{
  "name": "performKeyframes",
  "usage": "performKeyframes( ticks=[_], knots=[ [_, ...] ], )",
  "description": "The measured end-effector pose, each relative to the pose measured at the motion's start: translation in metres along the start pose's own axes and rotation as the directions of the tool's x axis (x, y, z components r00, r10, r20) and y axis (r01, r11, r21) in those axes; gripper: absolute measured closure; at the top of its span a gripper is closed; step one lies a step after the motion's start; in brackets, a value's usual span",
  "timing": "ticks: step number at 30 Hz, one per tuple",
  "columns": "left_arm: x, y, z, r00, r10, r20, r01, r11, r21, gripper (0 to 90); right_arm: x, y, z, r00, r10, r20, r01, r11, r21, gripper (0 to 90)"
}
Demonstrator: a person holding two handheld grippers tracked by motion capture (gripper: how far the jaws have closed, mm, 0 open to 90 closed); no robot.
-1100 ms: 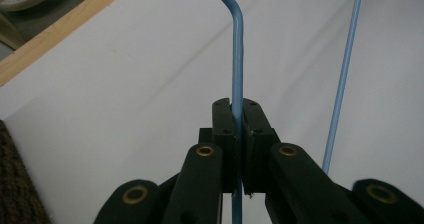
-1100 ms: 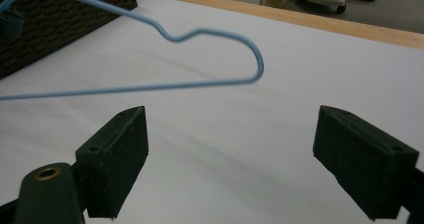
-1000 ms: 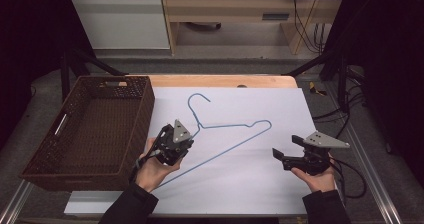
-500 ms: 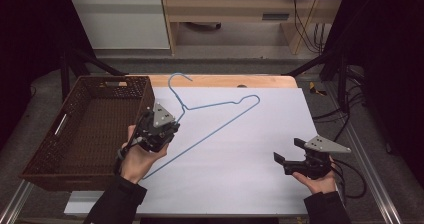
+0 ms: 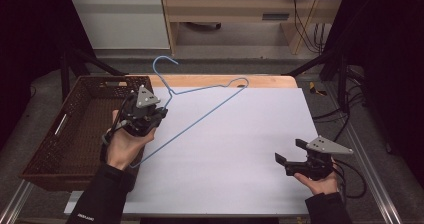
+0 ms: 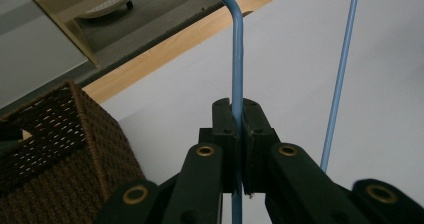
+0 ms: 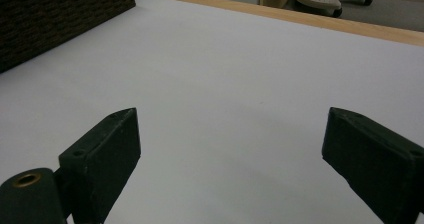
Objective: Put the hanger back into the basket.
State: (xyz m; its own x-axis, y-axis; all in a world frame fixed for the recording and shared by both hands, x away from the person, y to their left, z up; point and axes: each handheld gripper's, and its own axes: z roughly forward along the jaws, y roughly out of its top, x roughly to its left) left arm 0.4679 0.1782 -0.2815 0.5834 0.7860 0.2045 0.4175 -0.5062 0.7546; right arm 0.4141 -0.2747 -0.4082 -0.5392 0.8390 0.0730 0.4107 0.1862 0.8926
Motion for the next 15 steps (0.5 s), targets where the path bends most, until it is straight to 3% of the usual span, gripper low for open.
performKeyframes(
  ticks=[8, 15],
  knots=[
    [0.017, 0.006, -0.011, 0.9986, -0.002, -0.053, 0.002, 1.0, 0.009, 87.2, 0.001, 0.0, 0.001, 1.0, 0.0, -0.001, 0.0, 1.0, 0.001, 9.2],
    [0.041, 0.007, -0.026, 0.9962, -0.028, -0.082, 0.029, 0.9996, 0.0, 87.2, 0.0, 0.0, 0.0, 1.0, -0.006, -0.003, 0.006, 1.0, -0.007, 8.1]
  ],
)
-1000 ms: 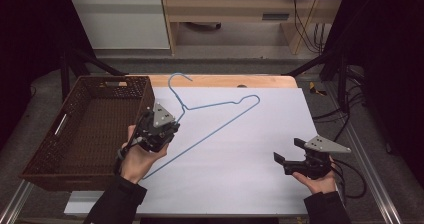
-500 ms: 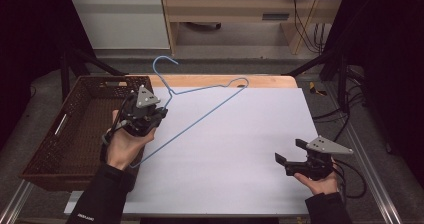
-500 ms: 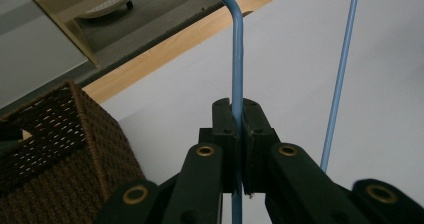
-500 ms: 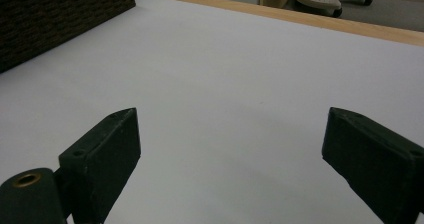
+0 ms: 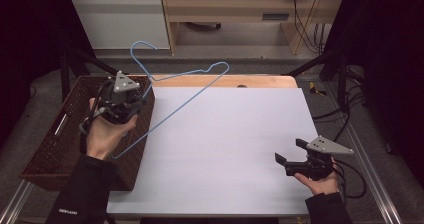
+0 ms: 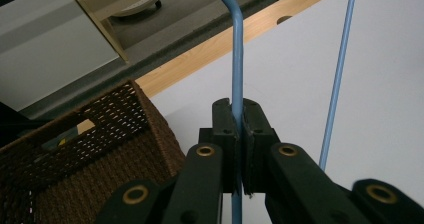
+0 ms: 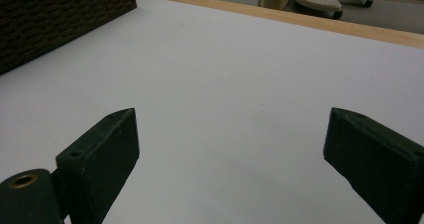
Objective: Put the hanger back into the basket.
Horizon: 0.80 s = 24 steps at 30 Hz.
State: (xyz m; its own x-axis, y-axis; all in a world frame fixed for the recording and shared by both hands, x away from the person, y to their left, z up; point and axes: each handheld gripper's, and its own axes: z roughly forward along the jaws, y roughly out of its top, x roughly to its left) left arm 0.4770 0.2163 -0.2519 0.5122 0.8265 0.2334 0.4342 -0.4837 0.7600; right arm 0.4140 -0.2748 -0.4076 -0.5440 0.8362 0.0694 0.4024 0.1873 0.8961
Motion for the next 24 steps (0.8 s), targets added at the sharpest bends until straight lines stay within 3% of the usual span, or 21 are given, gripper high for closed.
performKeyframes(
  ticks=[7, 10, 16, 24],
  knots=[
    [0.021, -0.004, -0.006, 0.9994, -0.036, 0.004, 0.036, 0.9993, -0.007, 87.2, 0.001, 0.0, 0.001, 1.0, 0.005, 0.001, -0.005, 1.0, 0.003, 8.0],
    [0.03, -0.006, -0.008, 0.9991, -0.041, -0.014, 0.04, 0.999, -0.018, 87.2, 0.001, 0.0, 0.002, 1.0, 0.0, 0.0, 0.0, 1.0, 0.005, 8.0],
    [0.048, -0.014, -0.013, 0.9962, -0.068, -0.054, 0.068, 0.9977, 0.005, 87.2, 0.0, 0.0, 0.0, 1.0, 0.0, 0.0, 0.0, 1.0, 0.004, 7.5],
    [0.076, -0.031, -0.019, 0.9876, -0.109, -0.113, 0.112, 0.9935, 0.02, 87.2, 0.001, 0.0, 0.002, 1.0, 0.001, 0.002, -0.001, 1.0, 0.009, 7.4]
  ],
)
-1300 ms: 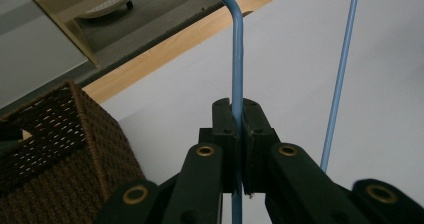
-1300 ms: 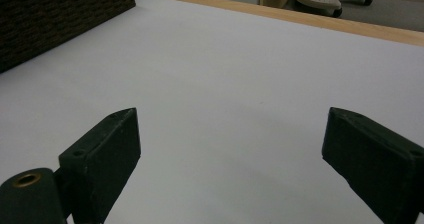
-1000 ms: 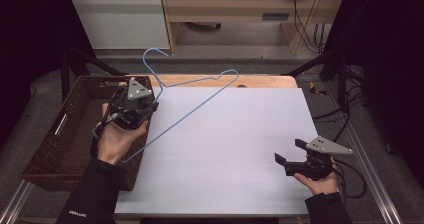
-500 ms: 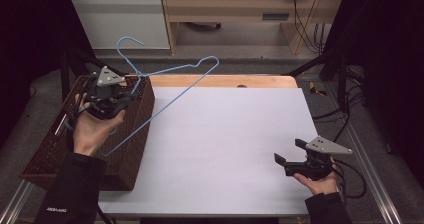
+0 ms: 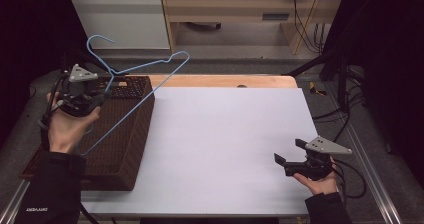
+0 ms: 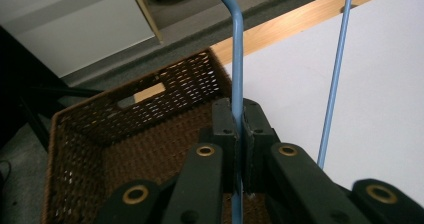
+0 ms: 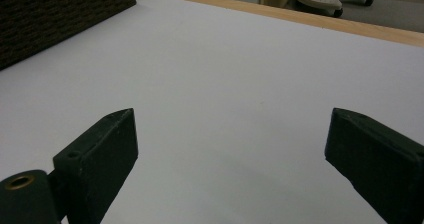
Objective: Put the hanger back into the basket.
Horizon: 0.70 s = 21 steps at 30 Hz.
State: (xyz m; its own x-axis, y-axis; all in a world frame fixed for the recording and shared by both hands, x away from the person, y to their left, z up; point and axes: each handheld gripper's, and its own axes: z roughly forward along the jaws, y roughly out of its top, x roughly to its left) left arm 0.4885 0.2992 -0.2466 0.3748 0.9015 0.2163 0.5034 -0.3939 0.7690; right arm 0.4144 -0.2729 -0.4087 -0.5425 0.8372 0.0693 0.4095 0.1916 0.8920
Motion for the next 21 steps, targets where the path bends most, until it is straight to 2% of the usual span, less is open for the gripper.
performKeyframes(
  ticks=[6, 15, 21],
  knots=[
    [0.02, -0.011, -0.002, 0.9992, -0.012, -0.037, 0.013, 0.9998, 0.015, 87.2, 0.0, 0.0, 0.0, 1.0, 0.002, 0.002, -0.002, 1.0, 0.002, 7.4],
    [0.037, -0.027, 0.002, 0.9973, -0.001, -0.074, 0.004, 0.9989, 0.046, 87.2, 0.0, 0.0, 0.001, 1.0, 0.0, 0.002, 0.0, 1.0, 0.003, 7.4],
    [0.05, -0.04, 0.004, 0.9942, -0.019, -0.106, 0.026, 0.9977, 0.063, 87.1, 0.0, 0.0, 0.002, 0.9999, -0.01, 0.004, 0.01, 1.0, 0.008, 7.5]
  ],
)
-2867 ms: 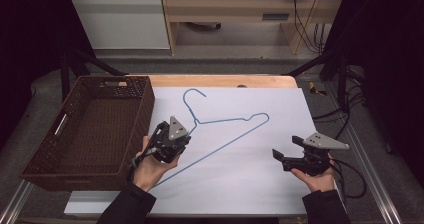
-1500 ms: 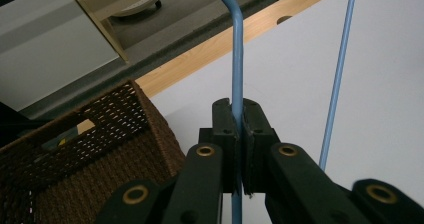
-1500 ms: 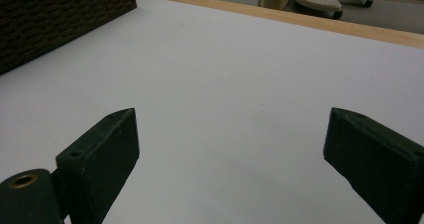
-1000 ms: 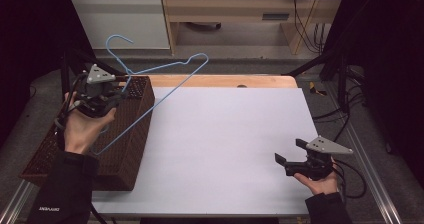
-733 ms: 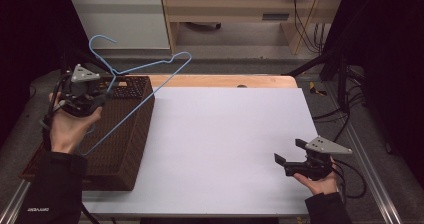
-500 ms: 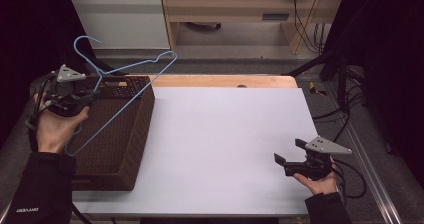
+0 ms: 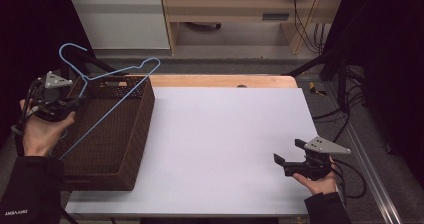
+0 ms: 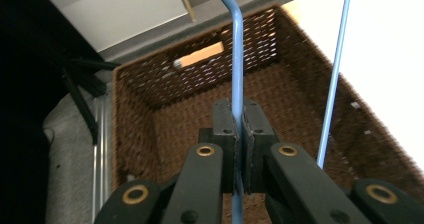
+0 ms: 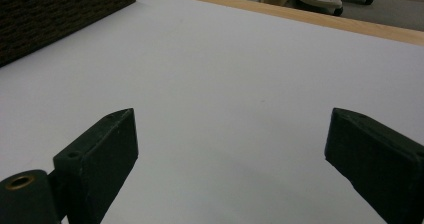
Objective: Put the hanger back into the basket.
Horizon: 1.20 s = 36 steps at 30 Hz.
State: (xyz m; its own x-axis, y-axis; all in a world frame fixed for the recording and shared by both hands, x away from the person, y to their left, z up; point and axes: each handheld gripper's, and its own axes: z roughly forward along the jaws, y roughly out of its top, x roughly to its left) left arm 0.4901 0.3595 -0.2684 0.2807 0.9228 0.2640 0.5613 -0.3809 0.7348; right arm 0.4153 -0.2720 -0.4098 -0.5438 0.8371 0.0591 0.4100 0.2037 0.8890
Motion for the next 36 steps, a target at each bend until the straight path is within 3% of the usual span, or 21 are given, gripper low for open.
performKeyframes(
  ticks=[7, 22, 28, 36],
  knots=[
    [0.014, -0.014, 0.008, 0.9991, 0.005, -0.043, -0.003, 0.9996, 0.029, 87.2, 0.001, 0.0, 0.001, 1.0, 0.006, 0.001, -0.006, 1.0, 0.004, 7.5],
    [0.027, -0.038, 0.03, 0.9959, 0.022, -0.088, -0.014, 0.9961, 0.088, 87.2, 0.001, 0.0, 0.002, 1.0, 0.006, 0.002, -0.006, 1.0, 0.006, 7.5],
    [0.024, -0.05, 0.041, 0.9968, 0.017, -0.077, -0.009, 0.9947, 0.103, 87.2, 0.0, -0.001, 0.002, 1.0, 0.0, 0.001, 0.0, 1.0, 0.006, 7.4],
    [0.009, -0.065, 0.065, 0.9984, 0.012, -0.055, -0.004, 0.9895, 0.144, 87.1, 0.001, 0.0, 0.002, 1.0, 0.007, 0.004, -0.007, 1.0, 0.006, 7.5]
  ],
)
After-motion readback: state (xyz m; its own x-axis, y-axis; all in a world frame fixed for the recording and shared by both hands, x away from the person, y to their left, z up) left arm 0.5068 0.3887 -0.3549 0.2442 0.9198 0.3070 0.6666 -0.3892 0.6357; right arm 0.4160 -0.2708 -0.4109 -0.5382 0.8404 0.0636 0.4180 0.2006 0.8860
